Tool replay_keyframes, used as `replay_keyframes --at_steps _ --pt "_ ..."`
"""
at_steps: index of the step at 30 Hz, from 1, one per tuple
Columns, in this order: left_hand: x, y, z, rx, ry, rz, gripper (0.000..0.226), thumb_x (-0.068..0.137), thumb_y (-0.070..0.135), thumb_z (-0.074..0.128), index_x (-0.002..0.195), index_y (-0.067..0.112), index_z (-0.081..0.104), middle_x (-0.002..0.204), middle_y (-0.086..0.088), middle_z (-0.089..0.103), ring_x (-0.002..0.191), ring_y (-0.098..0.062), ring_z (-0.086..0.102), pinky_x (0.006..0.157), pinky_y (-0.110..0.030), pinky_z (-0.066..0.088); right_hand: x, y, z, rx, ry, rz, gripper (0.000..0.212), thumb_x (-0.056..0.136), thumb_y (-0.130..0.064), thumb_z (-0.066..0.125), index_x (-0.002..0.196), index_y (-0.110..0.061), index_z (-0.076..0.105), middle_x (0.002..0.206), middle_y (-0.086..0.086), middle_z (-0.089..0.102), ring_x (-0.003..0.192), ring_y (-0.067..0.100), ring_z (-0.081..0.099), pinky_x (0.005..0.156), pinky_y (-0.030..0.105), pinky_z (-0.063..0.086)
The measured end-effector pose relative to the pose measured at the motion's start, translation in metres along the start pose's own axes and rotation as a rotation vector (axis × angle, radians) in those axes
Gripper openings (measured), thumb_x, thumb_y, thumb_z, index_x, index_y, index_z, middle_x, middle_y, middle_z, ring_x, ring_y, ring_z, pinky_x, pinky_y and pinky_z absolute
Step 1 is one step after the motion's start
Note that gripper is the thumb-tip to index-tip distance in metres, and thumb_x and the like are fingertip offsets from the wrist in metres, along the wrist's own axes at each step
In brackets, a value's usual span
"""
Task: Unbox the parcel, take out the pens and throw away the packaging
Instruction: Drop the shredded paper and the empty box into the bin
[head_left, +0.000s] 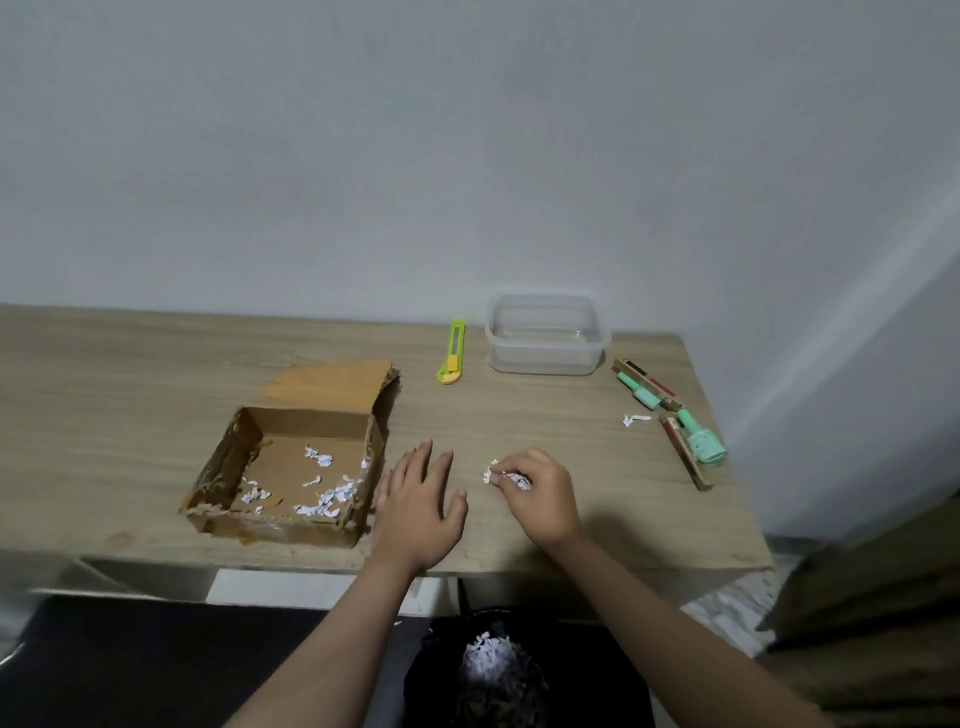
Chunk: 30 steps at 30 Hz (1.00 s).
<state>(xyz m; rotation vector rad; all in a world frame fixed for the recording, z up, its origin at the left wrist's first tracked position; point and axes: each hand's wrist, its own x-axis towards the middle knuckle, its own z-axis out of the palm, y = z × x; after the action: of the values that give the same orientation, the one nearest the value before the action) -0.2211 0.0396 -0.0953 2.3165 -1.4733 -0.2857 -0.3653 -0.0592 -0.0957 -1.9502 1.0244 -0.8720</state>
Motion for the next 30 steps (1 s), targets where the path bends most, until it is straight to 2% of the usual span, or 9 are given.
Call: replay_keyframes --at_steps 3,6,9,12,17,20,23,27,30 --pt "0.001 -0.001 -0.001 0.001 -0.003 0.000 0.061 0.084 0.052 0.034 0.141 0.031 0.036 0.156 0.001 0.025 0.143 -0.022 0.018 0.115 -0.046 0.014 -0.038 -0.015 -0.010 0.155 0.058 0.127 0.015 0.070 -0.013 0.079 0.069 -0.028 0.074 0.074 -0.007 0.070 0.076 0.007 0.065 0.071 0.024 0.051" --pt "0.001 -0.001 -0.001 0.002 -0.011 0.004 0.060 0.084 0.050 0.036 0.140 0.030 0.037 0.156 -0.001 0.025 0.143 -0.024 0.019 0.116 -0.046 0.014 -0.087 -0.024 -0.017 0.169 0.027 0.104 0.007 0.070 -0.015 0.078 0.070 -0.021 0.075 0.074 -0.005 0.071 0.072 0.007 0.066 0.067 0.025 0.052" --pt "0.001 -0.001 -0.001 -0.007 -0.014 0.010 0.060 0.084 0.050 0.036 0.140 0.028 0.038 0.155 -0.002 0.026 0.143 -0.025 0.018 0.116 -0.047 0.014 -0.132 -0.020 -0.015 0.153 -0.014 0.099 0.011 0.070 -0.013 0.079 0.071 -0.021 0.072 0.072 -0.007 0.066 0.069 0.003 0.062 0.065 0.017 0.048" --pt "0.000 -0.001 -0.001 -0.007 -0.018 0.014 0.060 0.084 0.050 0.035 0.140 0.027 0.038 0.155 -0.003 0.026 0.143 -0.026 0.018 0.116 -0.047 0.014 -0.158 -0.006 -0.007 0.123 -0.052 0.163 0.011 0.070 -0.016 0.079 0.076 -0.021 0.071 0.075 -0.003 0.066 0.071 0.003 0.061 0.064 0.017 0.047" --pt "0.000 -0.001 -0.002 -0.008 -0.017 0.021 0.062 0.084 0.050 0.034 0.140 0.026 0.039 0.155 -0.005 0.027 0.143 -0.027 0.019 0.116 -0.047 0.014 -0.167 0.000 -0.009 0.095 -0.074 0.275 0.034 0.066 -0.035 0.082 0.096 -0.020 0.073 0.096 -0.014 0.068 0.094 -0.016 0.058 0.083 0.007 0.044" --pt "-0.001 -0.001 -0.001 -0.010 -0.003 0.029 0.061 0.083 0.050 0.035 0.139 0.024 0.041 0.153 -0.006 0.030 0.142 -0.027 0.021 0.116 -0.047 0.016 -0.163 -0.007 -0.017 0.103 -0.005 0.233 0.040 0.065 -0.046 0.076 0.097 -0.023 0.072 0.097 -0.017 0.069 0.096 -0.010 0.062 0.086 0.010 0.046" --pt "-0.002 -0.002 0.000 -0.017 -0.002 0.030 0.060 0.083 0.049 0.036 0.138 0.024 0.041 0.153 -0.007 0.031 0.141 -0.028 0.022 0.116 -0.048 0.017 -0.150 -0.018 -0.031 0.112 0.099 0.169 0.025 0.072 -0.040 0.073 0.092 -0.026 0.071 0.091 -0.015 0.070 0.088 0.000 0.067 0.081 0.021 0.053" --pt "-0.002 -0.001 0.000 -0.005 0.005 0.032 0.060 0.084 0.049 0.037 0.138 0.025 0.041 0.153 -0.006 0.031 0.141 -0.027 0.023 0.115 -0.047 0.018 -0.107 -0.024 -0.059 -0.070 0.336 0.007 0.016 0.076 -0.024 0.071 0.089 -0.015 0.071 0.082 -0.005 0.067 0.074 0.011 0.064 0.068 0.029 0.055" --pt "-0.003 -0.001 0.000 -0.016 0.013 0.032 0.059 0.084 0.049 0.037 0.138 0.025 0.042 0.152 -0.005 0.032 0.141 -0.028 0.023 0.115 -0.047 0.018 -0.066 -0.015 -0.081 -0.049 0.363 0.082 0.023 0.082 -0.014 0.066 0.105 -0.010 0.066 0.100 0.002 0.063 0.089 0.013 0.063 0.081 0.032 0.056"
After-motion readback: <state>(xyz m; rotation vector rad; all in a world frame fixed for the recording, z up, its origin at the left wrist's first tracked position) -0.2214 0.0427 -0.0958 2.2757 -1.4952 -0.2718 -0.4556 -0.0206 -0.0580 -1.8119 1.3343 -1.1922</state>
